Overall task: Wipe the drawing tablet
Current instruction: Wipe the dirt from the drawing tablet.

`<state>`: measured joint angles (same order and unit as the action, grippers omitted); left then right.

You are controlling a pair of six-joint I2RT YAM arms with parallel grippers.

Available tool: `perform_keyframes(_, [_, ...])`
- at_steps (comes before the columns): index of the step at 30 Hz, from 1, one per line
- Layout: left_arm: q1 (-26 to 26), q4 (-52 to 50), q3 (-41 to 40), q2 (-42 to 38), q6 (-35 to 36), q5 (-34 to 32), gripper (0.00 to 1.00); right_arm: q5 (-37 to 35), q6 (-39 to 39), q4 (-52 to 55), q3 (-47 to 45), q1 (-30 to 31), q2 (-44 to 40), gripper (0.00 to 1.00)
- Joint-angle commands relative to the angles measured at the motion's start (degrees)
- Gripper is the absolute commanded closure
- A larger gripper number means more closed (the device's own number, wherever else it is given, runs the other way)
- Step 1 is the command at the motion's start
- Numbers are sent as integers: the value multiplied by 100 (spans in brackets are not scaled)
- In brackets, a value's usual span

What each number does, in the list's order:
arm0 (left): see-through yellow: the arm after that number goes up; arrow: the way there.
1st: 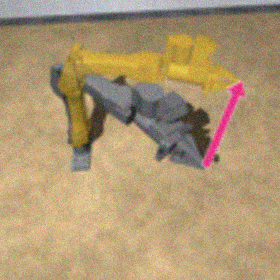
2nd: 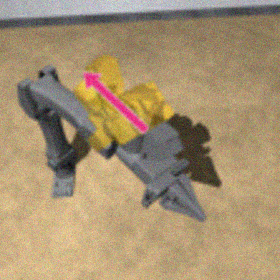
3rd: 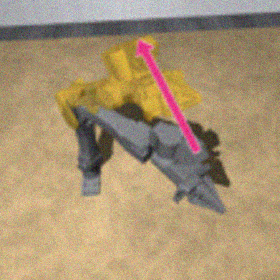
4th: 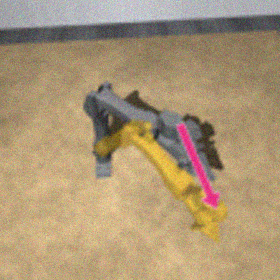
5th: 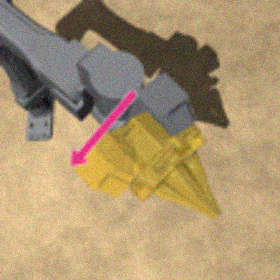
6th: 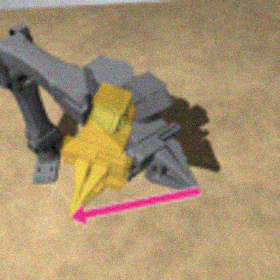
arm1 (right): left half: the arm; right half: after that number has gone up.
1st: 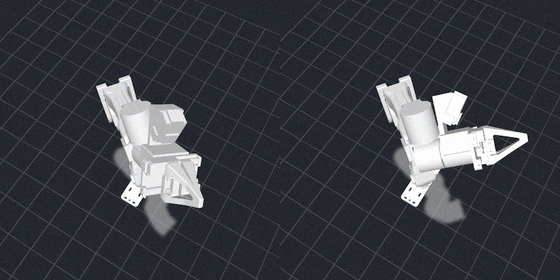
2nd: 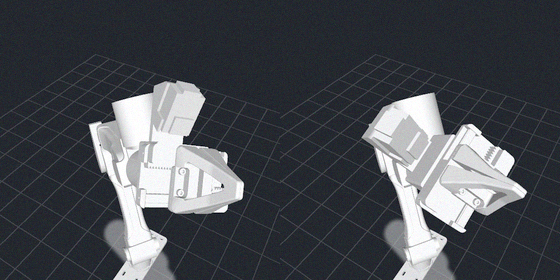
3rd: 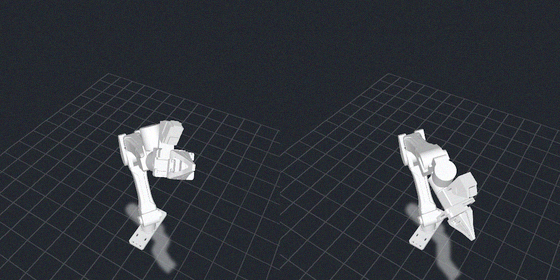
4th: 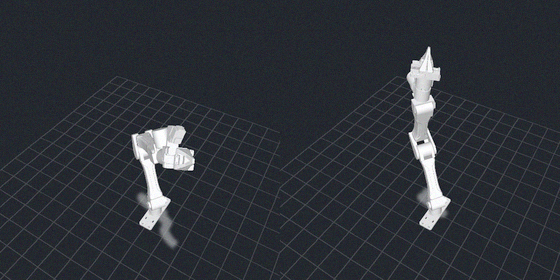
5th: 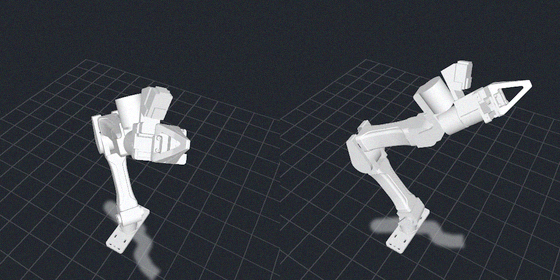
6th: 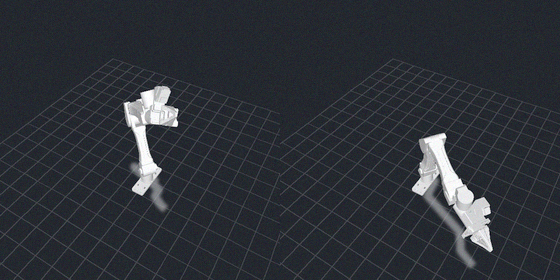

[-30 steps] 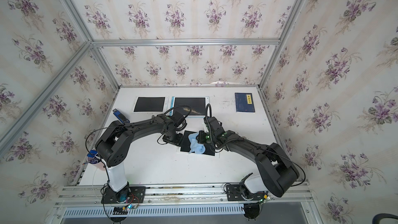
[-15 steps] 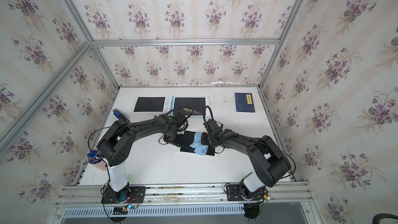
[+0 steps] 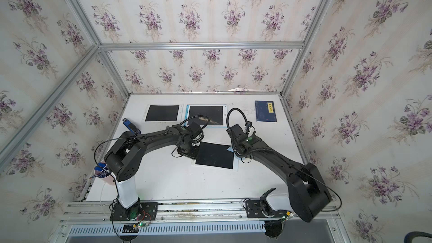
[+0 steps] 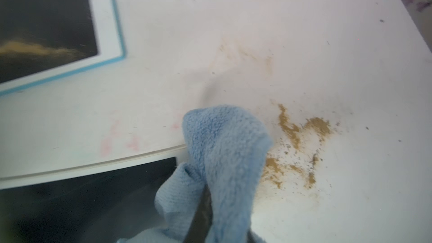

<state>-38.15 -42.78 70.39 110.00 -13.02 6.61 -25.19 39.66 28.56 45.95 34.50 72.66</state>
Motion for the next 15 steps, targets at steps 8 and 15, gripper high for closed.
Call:
perform_keyframes(8, [9,-185,-113,145,49,-423,37,4381,-383,-2737,-186,324,576,100])
perform_keyframes(15, [9,-203,-104,154,21,-428,37,4392,-416,-2426,-17,376,1945,100])
